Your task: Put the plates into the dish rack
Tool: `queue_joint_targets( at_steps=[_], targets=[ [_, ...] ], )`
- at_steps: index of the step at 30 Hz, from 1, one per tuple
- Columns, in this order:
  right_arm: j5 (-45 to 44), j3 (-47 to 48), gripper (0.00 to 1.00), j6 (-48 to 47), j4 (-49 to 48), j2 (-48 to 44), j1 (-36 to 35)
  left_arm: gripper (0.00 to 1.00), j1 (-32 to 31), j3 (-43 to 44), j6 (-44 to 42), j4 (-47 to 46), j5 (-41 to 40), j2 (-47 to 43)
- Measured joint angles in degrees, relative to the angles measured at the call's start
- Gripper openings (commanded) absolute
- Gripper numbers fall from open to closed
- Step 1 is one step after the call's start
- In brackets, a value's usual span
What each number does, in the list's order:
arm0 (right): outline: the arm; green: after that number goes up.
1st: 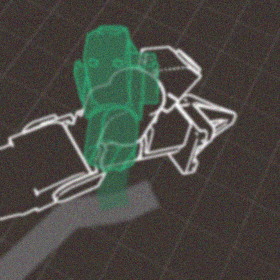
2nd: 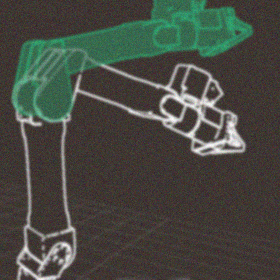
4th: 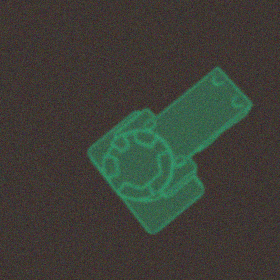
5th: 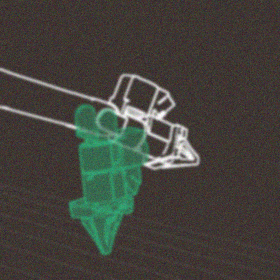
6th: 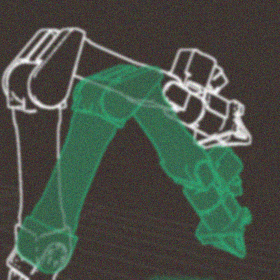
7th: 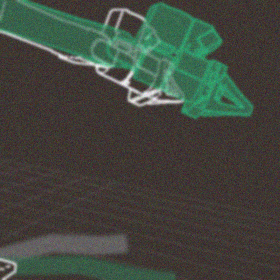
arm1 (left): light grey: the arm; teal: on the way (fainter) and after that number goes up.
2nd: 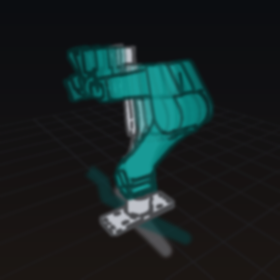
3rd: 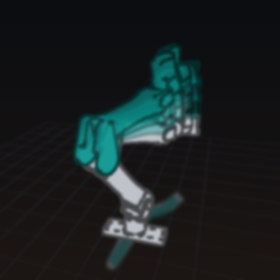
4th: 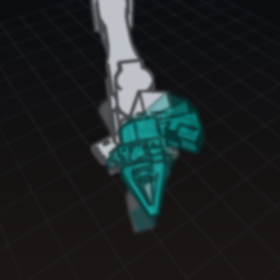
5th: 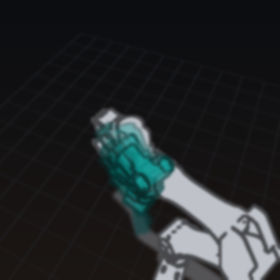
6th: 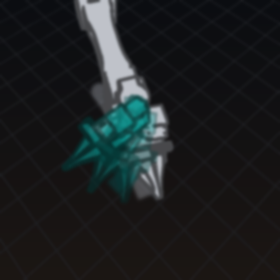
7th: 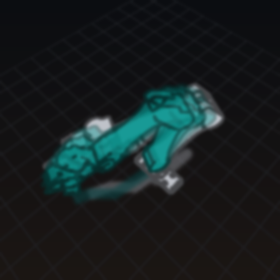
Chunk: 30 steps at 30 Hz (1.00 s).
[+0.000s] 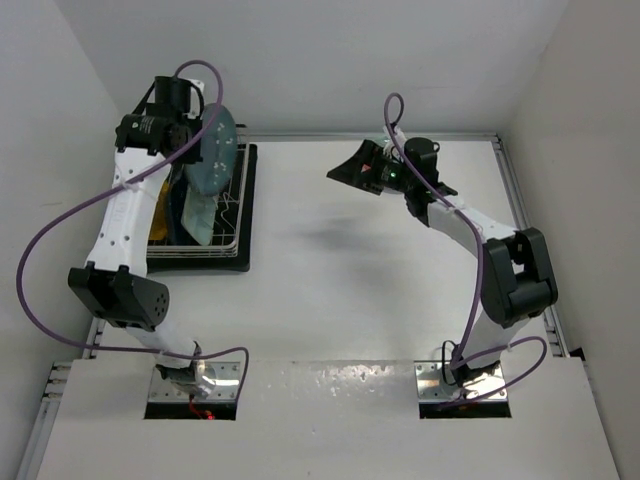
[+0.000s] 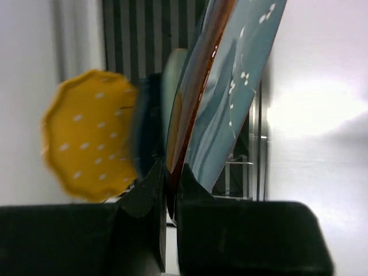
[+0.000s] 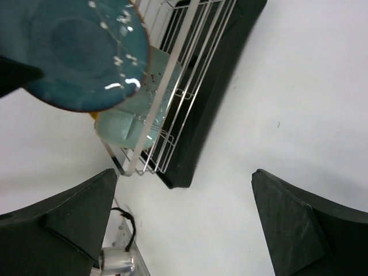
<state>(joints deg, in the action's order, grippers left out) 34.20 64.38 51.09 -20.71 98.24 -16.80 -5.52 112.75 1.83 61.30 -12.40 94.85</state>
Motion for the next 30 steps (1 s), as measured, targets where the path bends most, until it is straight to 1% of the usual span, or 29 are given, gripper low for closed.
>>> queue_joint_targets(
  at_steps=[4, 9, 15, 22, 27, 30],
  targets=[
    [-2.2, 0.0, 1.00, -1.8, 2.6, -0.7, -0.7, 0.00, 0.1, -1.0, 2.1, 0.0, -8.3, -2.6],
    [-3.2, 0.0, 1.00, -2.6, 3.9, -0.7, -1.1, 0.00, 0.3, -3.9, 4.6, -0.5, -13.5, -3.7],
    [-3.8, 0.0, 1.00, -3.0, 4.5, -0.7, -1.2, 0.00, 0.3, -9.9, 6.5, 0.1, -10.9, -4.2],
    [-4.1, 0.0, 1.00, -3.3, 5.0, -0.7, -1.2, 0.00, 0.9, -10.3, 7.9, 0.7, -9.9, -4.2],
    [-4.3, 0.0, 1.00, -3.7, 5.2, -1.1, -1.3, 0.00, 1.1, -12.5, 9.8, -1.1, -9.6, -4.5],
    [-4.4, 0.0, 1.00, -4.0, 5.4, -1.3, -1.4, 0.00, 1.1, -15.4, 10.9, -2.3, -7.5, -5.1]
  ],
)
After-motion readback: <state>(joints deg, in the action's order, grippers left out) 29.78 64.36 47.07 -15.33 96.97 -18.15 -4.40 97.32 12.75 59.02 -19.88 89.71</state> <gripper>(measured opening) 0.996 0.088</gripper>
